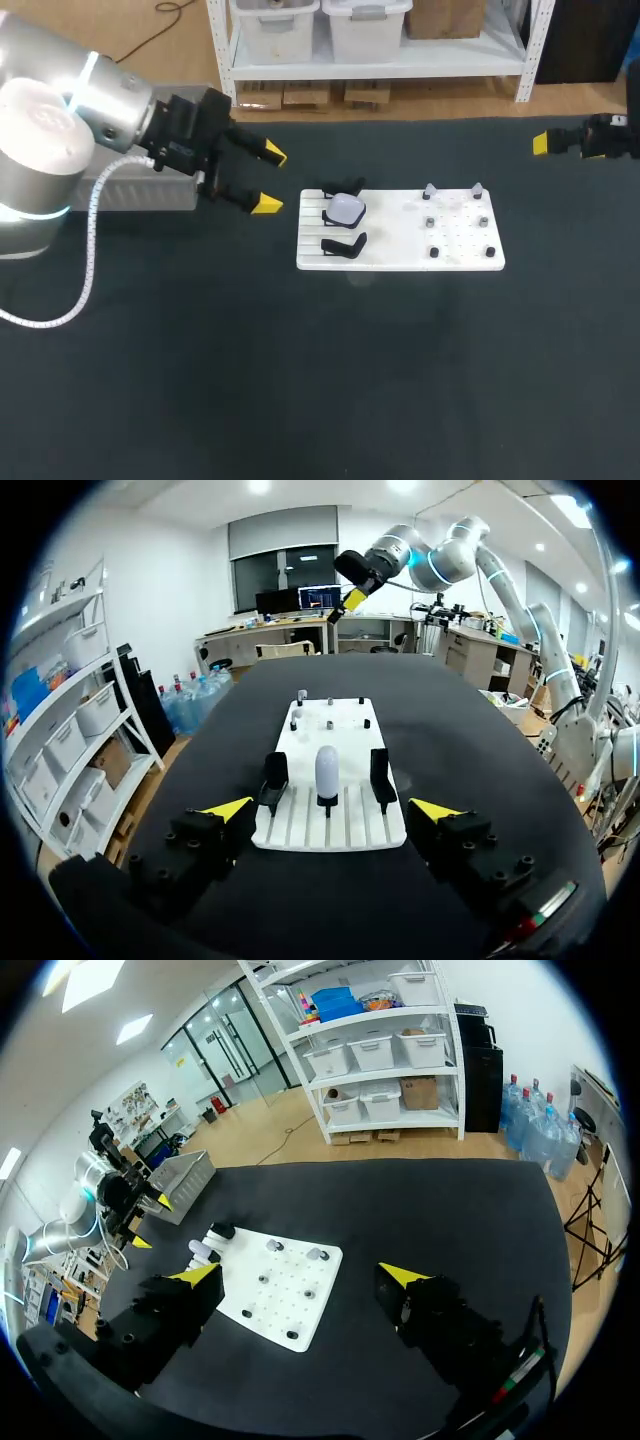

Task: Pick up each earbud case from the left stands, insert the matching earbuds, close the lid, and place the case in the box.

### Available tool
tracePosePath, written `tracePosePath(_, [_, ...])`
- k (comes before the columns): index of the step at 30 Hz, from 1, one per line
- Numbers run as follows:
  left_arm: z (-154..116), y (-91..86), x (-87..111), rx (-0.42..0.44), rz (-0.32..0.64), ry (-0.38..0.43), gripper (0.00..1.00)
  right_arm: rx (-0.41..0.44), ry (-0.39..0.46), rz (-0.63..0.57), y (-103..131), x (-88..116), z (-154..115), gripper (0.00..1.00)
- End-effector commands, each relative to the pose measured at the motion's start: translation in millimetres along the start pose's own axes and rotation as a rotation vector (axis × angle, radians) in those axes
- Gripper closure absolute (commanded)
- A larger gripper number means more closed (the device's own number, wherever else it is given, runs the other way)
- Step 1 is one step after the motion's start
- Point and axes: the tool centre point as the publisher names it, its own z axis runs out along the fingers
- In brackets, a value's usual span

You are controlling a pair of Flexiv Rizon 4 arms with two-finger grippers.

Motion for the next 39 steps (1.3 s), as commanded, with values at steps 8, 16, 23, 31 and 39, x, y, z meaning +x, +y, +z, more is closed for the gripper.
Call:
tracePosePath(8, [37, 18.8, 9.6, 0.028, -0.020, -0.004, 0.00, 0.001, 0.000, 0.000, 0, 0, 0, 0.00])
tracePosePath(16, [51, 16.7, 11.4, 0.062, -0.056, -0.048, 0.00, 0.001, 0.000, 0.000, 0, 0, 0, 0.00])
tracePosePath(23, [62, 8.4, 13.5, 0.083, -0.065, -0.064, 0.00, 0.001, 0.000, 0.000, 0, 0, 0, 0.00])
tracePosePath(31, [73, 7.1, 13.0, 0.088, -0.064, -0.080, 0.14, 0.001, 0.000, 0.000, 0, 0, 0, 0.00])
tracePosePath(39, [81, 9.8, 14.7, 0.101, -0.062, -0.077, 0.23, 0.001, 0.000, 0.000, 0, 0, 0, 0.00])
